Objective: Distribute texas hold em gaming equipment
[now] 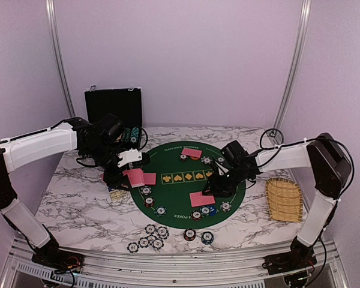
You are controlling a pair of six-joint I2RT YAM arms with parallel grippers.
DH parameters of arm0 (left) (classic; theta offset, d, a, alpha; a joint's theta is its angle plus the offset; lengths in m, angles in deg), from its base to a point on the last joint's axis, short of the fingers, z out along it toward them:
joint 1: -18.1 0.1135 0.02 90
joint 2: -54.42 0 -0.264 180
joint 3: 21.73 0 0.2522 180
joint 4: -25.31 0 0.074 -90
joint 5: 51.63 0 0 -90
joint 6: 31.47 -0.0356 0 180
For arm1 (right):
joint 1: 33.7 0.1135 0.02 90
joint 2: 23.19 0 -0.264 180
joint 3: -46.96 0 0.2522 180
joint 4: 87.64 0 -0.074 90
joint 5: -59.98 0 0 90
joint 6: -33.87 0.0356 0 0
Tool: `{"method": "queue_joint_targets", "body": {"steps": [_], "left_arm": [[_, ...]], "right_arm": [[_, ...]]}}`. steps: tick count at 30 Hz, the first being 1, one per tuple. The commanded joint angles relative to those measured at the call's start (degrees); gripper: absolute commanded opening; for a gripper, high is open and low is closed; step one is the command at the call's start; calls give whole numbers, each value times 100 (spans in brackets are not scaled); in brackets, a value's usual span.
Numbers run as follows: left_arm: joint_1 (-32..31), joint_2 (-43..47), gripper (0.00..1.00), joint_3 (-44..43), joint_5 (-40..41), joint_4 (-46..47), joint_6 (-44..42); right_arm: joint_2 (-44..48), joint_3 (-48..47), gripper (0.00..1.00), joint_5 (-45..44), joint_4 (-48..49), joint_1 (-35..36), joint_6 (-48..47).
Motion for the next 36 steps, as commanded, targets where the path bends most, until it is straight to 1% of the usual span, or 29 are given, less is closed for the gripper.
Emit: {"method": "queue_joint_targets", "body": {"steps": [1,4,7,11,15,19,27,32,36], "left_arm": [[-7,72,5,-25,-93,-180,-32],[-7,85,5,-29,-87,-187,-40],[-3,81,5,-24,-92,-187,-41],[-7,69,5,-45,-88,-195,-32],[-7,57,5,-74,-105,-188,-22],[-5,39,5,-86,-113,-187,6],[-7,28,5,-152,-131,-187,47],[-7,3,5,-162,-121,-187,73],[-6,-15,5,-179,-131,-187,82]], "right_arm": [[23,-259,53,-451,-382,-56,-202],[100,-362,60,-718,-543,-58,-239],[340,-386,69,-756,-474,-56,-134],[704,-392,81,-562,-144,-26,192],[937,-332,88,-89,528,135,693],[810,-388,91,468,1358,535,1287],[-112,-812,92,1110,3060,1374,2370],[-656,-1219,92,1220,3584,1704,2692],[-976,-1358,92,1345,4106,1855,3015]]}}
